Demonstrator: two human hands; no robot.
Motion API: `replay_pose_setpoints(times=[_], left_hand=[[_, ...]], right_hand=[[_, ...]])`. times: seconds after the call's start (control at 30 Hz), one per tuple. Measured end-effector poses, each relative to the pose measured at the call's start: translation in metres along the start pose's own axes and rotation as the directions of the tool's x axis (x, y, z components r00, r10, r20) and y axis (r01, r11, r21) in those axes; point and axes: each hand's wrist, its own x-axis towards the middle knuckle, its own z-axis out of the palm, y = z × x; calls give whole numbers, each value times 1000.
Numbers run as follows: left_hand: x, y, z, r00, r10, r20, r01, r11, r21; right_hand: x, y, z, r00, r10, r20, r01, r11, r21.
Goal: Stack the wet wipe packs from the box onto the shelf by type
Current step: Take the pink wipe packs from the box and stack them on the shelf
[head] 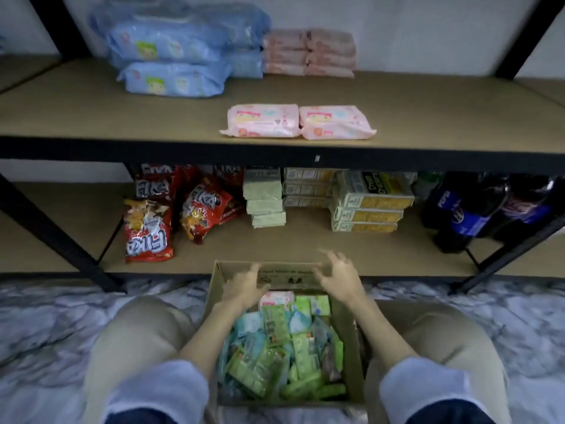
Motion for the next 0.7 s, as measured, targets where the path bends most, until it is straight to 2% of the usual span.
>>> replay_pose_setpoints(times=[0.13, 0.23, 0.33, 0.43, 0.57, 0.7], left_hand=[[9, -34, 53, 970, -111, 216, 121, 992, -33], [11, -59, 88, 934, -150, 323, 178, 982, -57], [15, -76, 112, 928, -149, 341, 202, 971, -126], [21, -83, 127, 941, -135, 312, 208, 955, -213], [32, -89, 147, 959, -122, 257, 207, 917, -339], [50, -80, 166, 958, -121, 262, 239, 839, -488]], right_hand=[[2, 40, 55, 950, 166, 263, -173, 985, 4], [3, 67, 83, 900, 240, 364, -233, 970, -62], [9, 85, 103, 879, 259, 401, -224, 966, -132], [13, 93, 119, 873, 246, 422, -148, 956, -251], [14, 102, 141, 785, 264, 560, 38, 882, -470], [18, 112, 158, 723, 287, 628, 188, 794, -578]])
